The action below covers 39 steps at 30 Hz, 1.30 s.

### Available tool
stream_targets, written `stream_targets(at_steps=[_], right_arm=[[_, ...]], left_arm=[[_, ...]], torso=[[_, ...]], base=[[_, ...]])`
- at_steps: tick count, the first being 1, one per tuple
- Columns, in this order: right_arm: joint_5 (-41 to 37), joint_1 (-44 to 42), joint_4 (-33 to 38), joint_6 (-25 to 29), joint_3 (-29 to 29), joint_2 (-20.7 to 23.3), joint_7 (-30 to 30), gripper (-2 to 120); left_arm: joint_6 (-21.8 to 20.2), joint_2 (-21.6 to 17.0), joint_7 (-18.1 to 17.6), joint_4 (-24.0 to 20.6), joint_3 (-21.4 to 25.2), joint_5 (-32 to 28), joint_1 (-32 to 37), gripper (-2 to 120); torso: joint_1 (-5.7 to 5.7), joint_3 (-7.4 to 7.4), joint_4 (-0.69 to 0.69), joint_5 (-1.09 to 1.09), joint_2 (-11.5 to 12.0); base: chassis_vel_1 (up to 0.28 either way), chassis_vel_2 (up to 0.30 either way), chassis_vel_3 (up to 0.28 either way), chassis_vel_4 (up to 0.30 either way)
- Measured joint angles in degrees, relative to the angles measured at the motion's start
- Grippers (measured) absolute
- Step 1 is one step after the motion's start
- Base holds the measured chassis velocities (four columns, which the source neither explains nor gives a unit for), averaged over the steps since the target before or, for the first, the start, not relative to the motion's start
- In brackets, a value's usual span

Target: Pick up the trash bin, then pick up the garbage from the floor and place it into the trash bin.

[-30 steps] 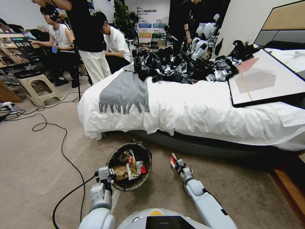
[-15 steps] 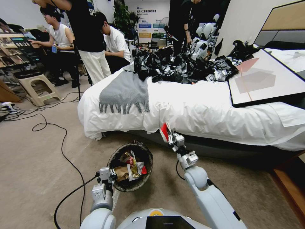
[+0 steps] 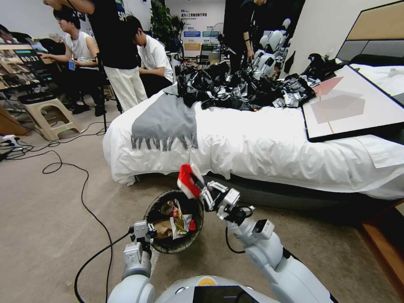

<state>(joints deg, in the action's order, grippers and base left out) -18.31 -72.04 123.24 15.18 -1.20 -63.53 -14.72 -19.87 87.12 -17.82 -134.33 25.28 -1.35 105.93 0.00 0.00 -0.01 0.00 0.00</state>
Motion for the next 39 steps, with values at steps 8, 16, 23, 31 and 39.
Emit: stream_targets(at_steps=[8, 16, 23, 31, 39], right_arm=[[1.8, 0.1, -6.3, 1.5, -2.6, -2.2, 0.4, 1], [1.9, 1.2, -11.2, 2.0, -3.1, -3.7, 1.0, 1], [2.8, 1.2, -13.7, 2.1, -4.4, -4.4, 1.2, 1], [3.5, 1.1, -15.9, 2.5, -5.1, -4.1, 1.9, 1], [4.0, 0.7, -17.0, 1.5, -6.9, -3.3, 4.0, 1]], left_arm=[[-0.1, 0.1, 0.0, -0.4, 0.1, 0.1, 0.2, 0], [-0.1, 0.2, 0.0, -0.6, 0.0, 0.2, 0.3, 0], [-0.1, 0.3, 0.0, -0.6, 0.0, 0.2, 0.2, 0], [-0.1, 0.2, 0.0, -0.5, 0.0, 0.2, 0.1, 0], [-0.1, 0.2, 0.0, -0.6, -0.4, 0.3, 0.1, 0]], torso=[[0.0, 0.0, 0.0, 0.0, 0.0], [0.0, 0.0, -0.01, 0.0, 0.0], [0.0, 0.0, 0.0, 0.0, 0.0], [0.0, 0.0, -0.01, 0.0, 0.0], [0.0, 0.0, -0.01, 0.0, 0.0]], base=[[0.0, 0.0, 0.0, 0.0], [0.0, 0.0, 0.0, 0.0], [0.0, 0.0, 0.0, 0.0], [0.0, 0.0, 0.0, 0.0], [0.0, 0.0, 0.0, 0.0]])
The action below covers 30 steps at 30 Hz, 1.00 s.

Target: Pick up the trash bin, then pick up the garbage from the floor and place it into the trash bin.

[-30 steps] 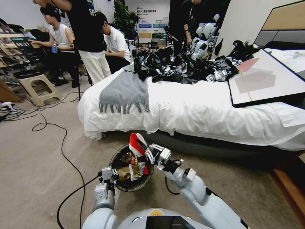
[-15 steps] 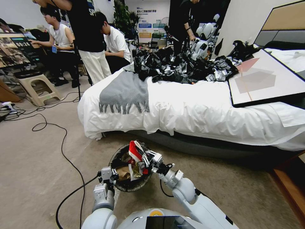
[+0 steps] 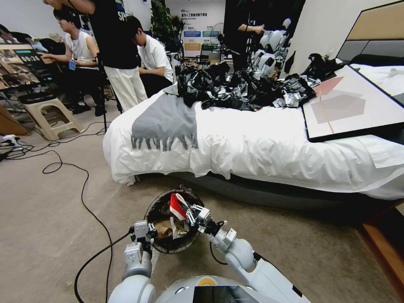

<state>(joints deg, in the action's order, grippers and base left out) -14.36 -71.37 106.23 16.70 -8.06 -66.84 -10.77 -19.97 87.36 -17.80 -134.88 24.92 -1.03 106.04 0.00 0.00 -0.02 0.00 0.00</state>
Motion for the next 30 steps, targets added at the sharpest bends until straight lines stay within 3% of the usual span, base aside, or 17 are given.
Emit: stream_targets(at_steps=[15, 30], right_arm=[[1.6, -0.1, -2.3, -0.9, -0.9, 0.9, 0.5, 3], [1.8, -0.2, -1.9, -1.3, -0.4, 0.6, 0.8, 58]], left_arm=[[-0.1, -0.2, 0.0, -0.4, -0.1, 0.0, -0.1, 0], [-0.2, 0.0, 0.0, -0.4, -0.1, -0.1, -0.3, 0]], torso=[[0.0, 0.0, 0.0, 0.0, 0.0], [0.0, 0.0, 0.0, 0.0, 0.0]], base=[[0.0, 0.0, 0.0, 0.0], [0.0, 0.0, 0.0, 0.0]])
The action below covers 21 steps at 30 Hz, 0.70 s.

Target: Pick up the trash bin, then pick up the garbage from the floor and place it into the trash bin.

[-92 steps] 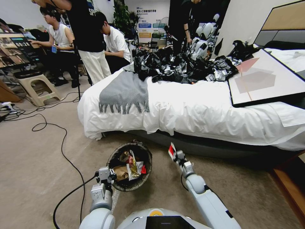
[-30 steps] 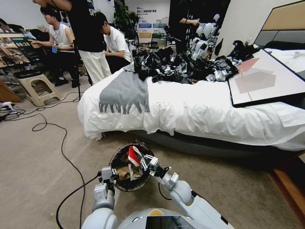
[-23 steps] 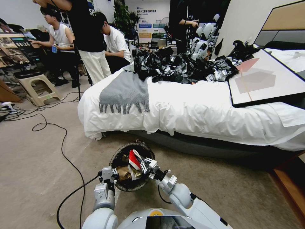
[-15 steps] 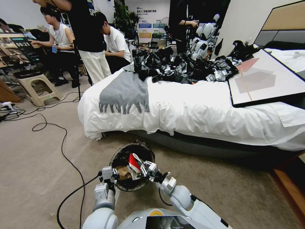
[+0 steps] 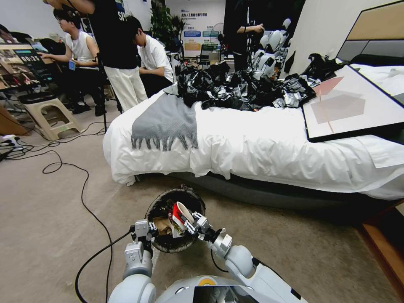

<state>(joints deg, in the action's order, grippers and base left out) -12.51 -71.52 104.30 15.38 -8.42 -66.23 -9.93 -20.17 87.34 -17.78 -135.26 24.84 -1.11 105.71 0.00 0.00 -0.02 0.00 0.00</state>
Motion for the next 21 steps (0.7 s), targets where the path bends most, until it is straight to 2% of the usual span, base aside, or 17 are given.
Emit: stream_targets(at_steps=[1, 4, 5, 8, 9, 12, 21], right_arm=[[0.0, 0.0, 0.0, 0.0, 0.0, 0.0, 0.0, 58], [0.0, 0.1, 0.8, 0.0, 0.3, 0.0, 0.1, 74], [0.0, 0.1, 0.8, 0.0, 0.3, 0.0, 0.1, 74], [-0.1, 0.2, 1.4, 0.0, 0.6, 0.2, 0.1, 88], [-0.1, 0.2, 1.4, 0.0, 0.6, 0.2, 0.1, 88], [-0.1, 0.2, 1.9, 0.0, 0.9, 0.1, 0.2, 100], [-0.1, 0.3, 3.2, 0.1, 1.3, 0.1, 0.1, 114]], left_arm=[[0.0, 0.0, 0.0, 0.0, 0.0, 0.0, 0.0, 0], [0.0, 0.0, 0.0, 0.0, 0.0, 0.1, 0.1, 0], [0.0, 0.0, 0.0, 0.0, 0.0, 0.1, 0.1, 0], [0.0, 0.1, 0.0, 0.0, -0.1, 0.2, 0.1, 0], [0.0, 0.1, 0.0, 0.0, -0.1, 0.2, 0.1, 0], [0.0, 0.1, 0.0, 0.2, -0.1, 0.3, 0.1, 0], [0.0, 0.1, 0.0, 0.6, -0.1, 0.4, 0.0, 0]], torso=[[0.0, 0.0, 0.0, 0.0, 0.0], [0.0, 0.0, 0.0, 0.0, 0.0], [0.0, 0.0, 0.0, 0.0, 0.0], [0.0, 0.0, 0.0, 0.0, 0.0], [0.0, 0.0, 0.0, 0.0, 0.0], [0.0, 0.0, 0.0, 0.0, 0.0], [0.0, 0.0, 0.0, 0.0, 0.0]], base=[[0.0, 0.0, 0.0, 0.0], [0.0, 0.0, 0.0, 0.0], [0.0, 0.0, 0.0, 0.0], [0.0, 0.0, 0.0, 0.0], [0.0, 0.0, 0.0, 0.0], [0.0, 0.0, 0.0, 0.0], [0.0, 0.0, 0.0, 0.0]])
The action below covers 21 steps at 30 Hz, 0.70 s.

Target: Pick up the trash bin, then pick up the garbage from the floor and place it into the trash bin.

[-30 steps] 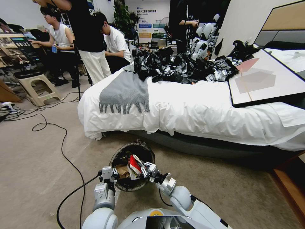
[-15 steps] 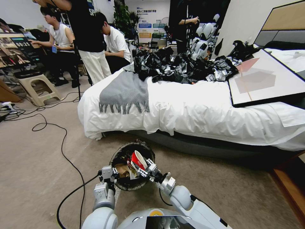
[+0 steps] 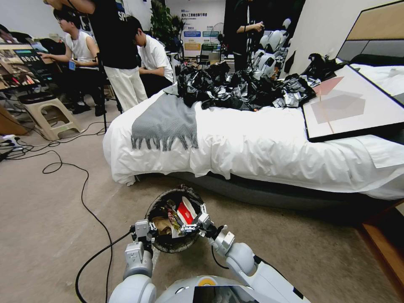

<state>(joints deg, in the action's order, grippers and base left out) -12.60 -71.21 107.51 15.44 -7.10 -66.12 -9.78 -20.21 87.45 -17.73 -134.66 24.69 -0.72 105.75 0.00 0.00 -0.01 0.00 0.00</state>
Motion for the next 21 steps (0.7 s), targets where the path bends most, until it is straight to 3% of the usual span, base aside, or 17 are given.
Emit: stream_targets(at_steps=[7, 17, 21], right_arm=[[0.6, 0.1, 1.4, 0.1, 0.6, 0.0, -0.1, 114], [2.4, -2.0, 10.2, 0.5, 4.1, -0.3, -0.1, 101], [6.4, -4.8, 15.9, -0.2, 7.2, -1.9, 4.4, 100]], left_arm=[[0.0, 0.0, 0.0, 0.1, 0.0, 0.0, 0.0, 0], [0.1, -0.1, 0.0, 0.7, 0.1, 0.0, -0.1, 0], [0.1, -0.1, 0.0, 0.6, 0.1, -0.1, 0.0, 0]], torso=[[0.0, 0.0, 0.0, 0.0, 0.0], [0.0, 0.0, 0.01, 0.0, 0.0], [0.0, 0.0, 0.01, 0.0, 0.0]], base=[[0.0, 0.0, 0.0, 0.0], [0.0, 0.0, 0.0, 0.0], [0.0, 0.0, 0.0, 0.0]])
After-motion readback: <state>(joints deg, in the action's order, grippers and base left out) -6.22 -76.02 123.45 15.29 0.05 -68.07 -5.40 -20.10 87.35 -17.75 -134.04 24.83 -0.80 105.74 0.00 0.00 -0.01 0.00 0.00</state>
